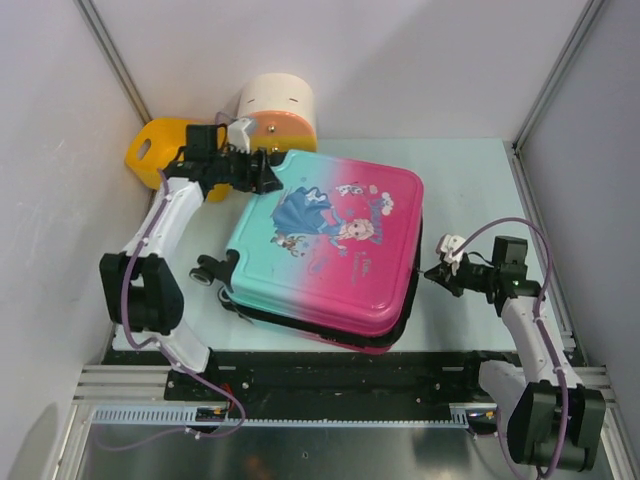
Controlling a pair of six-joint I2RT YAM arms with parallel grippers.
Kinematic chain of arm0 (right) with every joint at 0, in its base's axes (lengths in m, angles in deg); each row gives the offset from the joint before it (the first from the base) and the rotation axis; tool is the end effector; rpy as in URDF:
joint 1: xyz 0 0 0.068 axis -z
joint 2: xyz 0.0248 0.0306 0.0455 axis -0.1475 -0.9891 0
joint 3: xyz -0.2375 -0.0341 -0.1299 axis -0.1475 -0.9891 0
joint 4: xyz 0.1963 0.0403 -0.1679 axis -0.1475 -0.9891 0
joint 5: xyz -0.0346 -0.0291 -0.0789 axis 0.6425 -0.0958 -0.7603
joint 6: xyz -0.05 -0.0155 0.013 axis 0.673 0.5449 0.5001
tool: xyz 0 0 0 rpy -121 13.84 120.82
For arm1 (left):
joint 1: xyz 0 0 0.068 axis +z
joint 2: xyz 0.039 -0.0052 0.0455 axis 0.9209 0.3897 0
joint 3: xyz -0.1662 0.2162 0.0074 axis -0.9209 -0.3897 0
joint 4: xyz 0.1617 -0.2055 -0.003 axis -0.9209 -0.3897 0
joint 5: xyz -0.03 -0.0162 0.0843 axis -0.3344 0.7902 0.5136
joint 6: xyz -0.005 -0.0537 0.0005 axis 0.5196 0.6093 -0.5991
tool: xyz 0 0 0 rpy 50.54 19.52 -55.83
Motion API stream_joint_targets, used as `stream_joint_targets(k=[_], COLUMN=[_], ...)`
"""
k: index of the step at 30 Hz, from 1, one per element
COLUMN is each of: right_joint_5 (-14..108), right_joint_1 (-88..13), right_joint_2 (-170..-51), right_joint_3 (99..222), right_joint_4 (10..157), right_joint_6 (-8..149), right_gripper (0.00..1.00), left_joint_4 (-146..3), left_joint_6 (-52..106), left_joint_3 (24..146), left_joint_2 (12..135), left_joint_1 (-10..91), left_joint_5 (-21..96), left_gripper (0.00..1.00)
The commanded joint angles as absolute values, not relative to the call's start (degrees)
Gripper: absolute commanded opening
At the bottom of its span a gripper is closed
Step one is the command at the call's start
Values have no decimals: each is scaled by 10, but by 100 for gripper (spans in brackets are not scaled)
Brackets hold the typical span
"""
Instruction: Open, take out, and arrange the luggage
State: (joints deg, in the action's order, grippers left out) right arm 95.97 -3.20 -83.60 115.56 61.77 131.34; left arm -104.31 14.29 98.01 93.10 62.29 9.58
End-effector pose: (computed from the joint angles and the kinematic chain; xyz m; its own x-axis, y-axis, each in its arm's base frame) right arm 0.1812 0.0131 0.2175 0.0057 -0.4506 -0.8927 -0.8869 0.4101 -0.2127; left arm 0.3686 -0.0519 0.3288 -0.6360 0.0666 -0.7688 0.5260 0.7664 -0.3688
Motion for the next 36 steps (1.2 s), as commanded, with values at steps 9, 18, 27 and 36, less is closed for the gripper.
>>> stream_joint_targets(k=[9,18,27,36], right_joint_5=[956,971,955,936], right_joint_1=[36,-6,-83,-153], right_joint_2=[-727,-706,-702,-690], right_joint_3=[1171,1168,1156,1149], right_joint_4=[366,375,460,491], right_joint_6=[1454,1388,1293,1245], right_gripper=[0,0,0,0], left_joint_4=[-1098,-1105,-1105,-1105], left_joint_6=[84,45,318,442], left_joint_3=[1191,1165,920,836], left_joint_2=[1149,975,771,680], left_joint_1=[415,469,669,723], left_joint_5=[12,171,128,251], left_gripper=[68,91,93,100])
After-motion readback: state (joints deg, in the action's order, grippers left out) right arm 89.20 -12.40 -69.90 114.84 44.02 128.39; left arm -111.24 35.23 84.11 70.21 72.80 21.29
